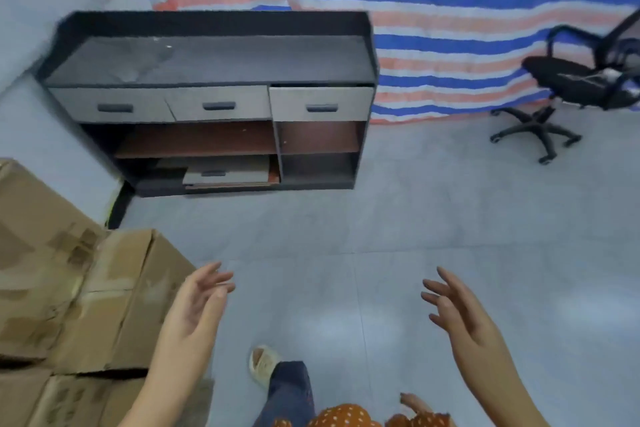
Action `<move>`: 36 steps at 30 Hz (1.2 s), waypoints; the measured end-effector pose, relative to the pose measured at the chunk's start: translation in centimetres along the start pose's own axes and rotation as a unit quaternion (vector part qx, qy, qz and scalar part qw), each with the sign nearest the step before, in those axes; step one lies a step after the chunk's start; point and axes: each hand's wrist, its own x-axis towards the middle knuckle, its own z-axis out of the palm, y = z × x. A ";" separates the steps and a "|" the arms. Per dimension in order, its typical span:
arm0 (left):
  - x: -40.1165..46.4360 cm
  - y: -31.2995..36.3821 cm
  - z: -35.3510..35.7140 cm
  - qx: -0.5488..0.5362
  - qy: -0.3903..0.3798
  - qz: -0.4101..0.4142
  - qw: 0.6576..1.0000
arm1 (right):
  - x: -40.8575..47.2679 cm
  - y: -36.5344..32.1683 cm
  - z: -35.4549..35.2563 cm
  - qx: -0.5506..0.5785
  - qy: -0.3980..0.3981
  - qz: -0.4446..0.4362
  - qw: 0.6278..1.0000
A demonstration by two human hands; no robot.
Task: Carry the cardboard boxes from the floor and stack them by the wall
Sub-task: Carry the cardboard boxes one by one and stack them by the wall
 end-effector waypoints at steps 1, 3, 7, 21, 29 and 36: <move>-1.3 -0.1 2.0 0.002 -0.022 0.007 1.000 | -1.8 1.0 -2.5 -0.004 0.021 0.004 1.000; -4.3 -0.2 5.8 -0.004 -0.071 0.010 0.997 | -5.9 2.9 -7.3 -0.012 0.068 0.021 0.997; -9.4 0.6 12.7 0.019 -0.205 0.028 0.978 | -14.1 6.4 -15.0 0.012 0.196 0.062 0.979; -18.7 5.9 34.9 0.092 -0.506 0.101 0.852 | -29.3 14.7 -26.4 0.111 0.499 0.177 0.841; -19.6 8.0 49.4 0.083 -0.547 0.104 0.827 | -25.2 17.1 -37.8 0.099 0.553 0.177 0.808; -19.9 12.4 63.6 0.092 -0.606 0.139 0.778 | -21.2 18.1 -47.7 0.083 0.614 0.157 0.769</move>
